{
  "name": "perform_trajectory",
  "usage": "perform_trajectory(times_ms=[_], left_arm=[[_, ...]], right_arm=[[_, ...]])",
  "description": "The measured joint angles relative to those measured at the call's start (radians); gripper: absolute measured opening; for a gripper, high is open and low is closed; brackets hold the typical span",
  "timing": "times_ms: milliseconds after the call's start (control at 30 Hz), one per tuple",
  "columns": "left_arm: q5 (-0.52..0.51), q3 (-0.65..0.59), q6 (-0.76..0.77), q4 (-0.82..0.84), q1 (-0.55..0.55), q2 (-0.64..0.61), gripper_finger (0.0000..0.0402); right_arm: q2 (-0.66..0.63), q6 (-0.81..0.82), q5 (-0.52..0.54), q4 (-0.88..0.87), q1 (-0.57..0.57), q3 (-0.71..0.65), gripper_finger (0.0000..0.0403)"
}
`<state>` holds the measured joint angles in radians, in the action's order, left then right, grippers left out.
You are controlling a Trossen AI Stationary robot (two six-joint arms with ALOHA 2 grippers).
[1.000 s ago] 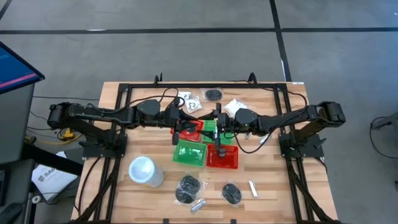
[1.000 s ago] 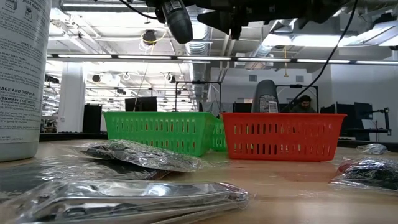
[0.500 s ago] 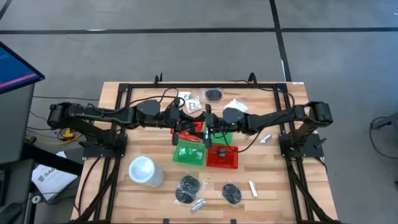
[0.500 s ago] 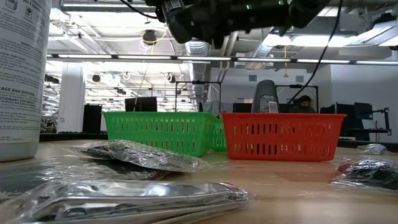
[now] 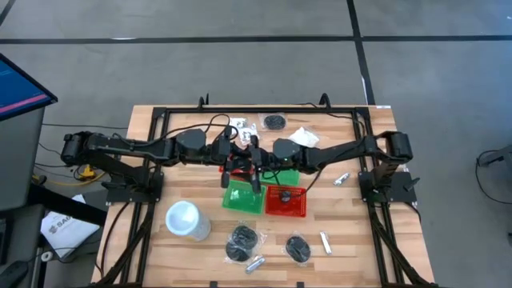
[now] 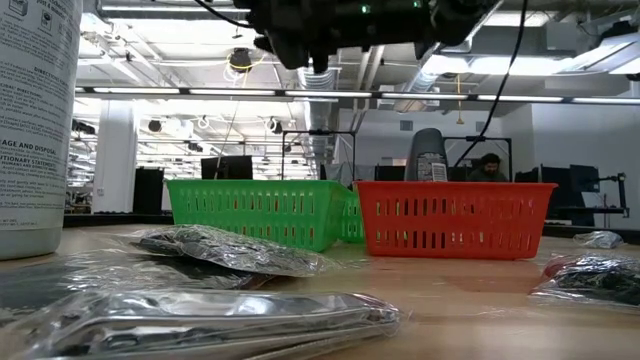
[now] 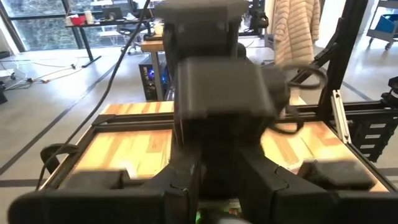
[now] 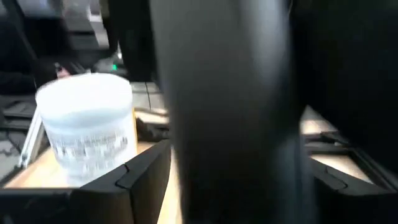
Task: Pick & Place Travel size toiletries
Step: Put the black deodorant into the bottom right red bin
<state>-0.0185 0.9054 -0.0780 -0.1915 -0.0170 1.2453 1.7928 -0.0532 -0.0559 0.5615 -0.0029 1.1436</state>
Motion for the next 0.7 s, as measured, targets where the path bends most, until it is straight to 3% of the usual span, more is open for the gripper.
perform_trajectory(times_ms=[100, 233, 700], left_arm=[[0.0, 0.0, 0.0, 0.003, 0.0, 0.0, 0.0072], [0.0, 0.0, -0.001, 0.004, 0.0, 0.0, 0.0071], [0.0, 0.0, 0.003, 0.008, 0.0, 0.001, 0.007]], right_arm=[[0.001, 0.0, 0.0, -0.018, 0.0, 0.001, 0.0228], [0.001, -0.002, 0.001, -0.033, -0.001, 0.0, 0.0165], [0.001, -0.025, 0.001, -0.051, 0.0, 0.001, 0.0167]])
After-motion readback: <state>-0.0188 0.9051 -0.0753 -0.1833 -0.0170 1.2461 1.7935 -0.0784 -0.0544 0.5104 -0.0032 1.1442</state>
